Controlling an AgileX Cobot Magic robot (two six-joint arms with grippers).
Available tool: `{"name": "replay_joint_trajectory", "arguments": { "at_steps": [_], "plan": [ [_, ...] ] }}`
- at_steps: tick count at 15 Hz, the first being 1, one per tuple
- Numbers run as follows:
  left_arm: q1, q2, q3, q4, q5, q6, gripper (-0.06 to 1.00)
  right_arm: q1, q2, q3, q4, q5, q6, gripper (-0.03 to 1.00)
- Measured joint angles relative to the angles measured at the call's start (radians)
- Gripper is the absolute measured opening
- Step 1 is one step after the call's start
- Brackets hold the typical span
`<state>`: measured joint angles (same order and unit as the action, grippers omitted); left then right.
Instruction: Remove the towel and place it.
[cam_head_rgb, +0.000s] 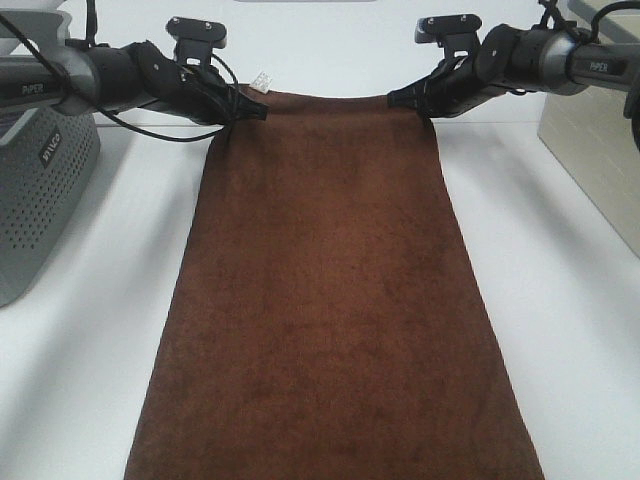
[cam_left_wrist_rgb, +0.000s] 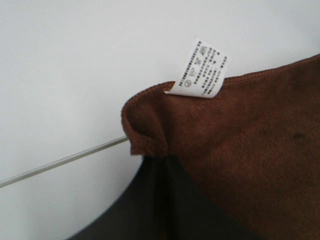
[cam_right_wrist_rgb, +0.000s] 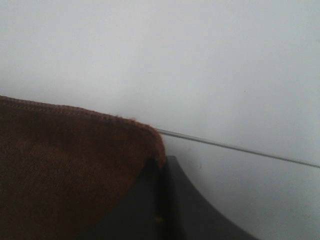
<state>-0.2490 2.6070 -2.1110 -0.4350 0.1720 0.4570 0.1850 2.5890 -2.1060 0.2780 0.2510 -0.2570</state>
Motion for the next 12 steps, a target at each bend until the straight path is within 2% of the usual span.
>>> {"name": "replay_joint_trajectory", "arguments": {
  "at_steps": [12],
  "plan": [
    [0.0,0.055,0.0,-0.002,-0.094,0.015,0.02,0.0,0.035,0.005,0.004,-0.045,0.0,0.01]
  ]
}}
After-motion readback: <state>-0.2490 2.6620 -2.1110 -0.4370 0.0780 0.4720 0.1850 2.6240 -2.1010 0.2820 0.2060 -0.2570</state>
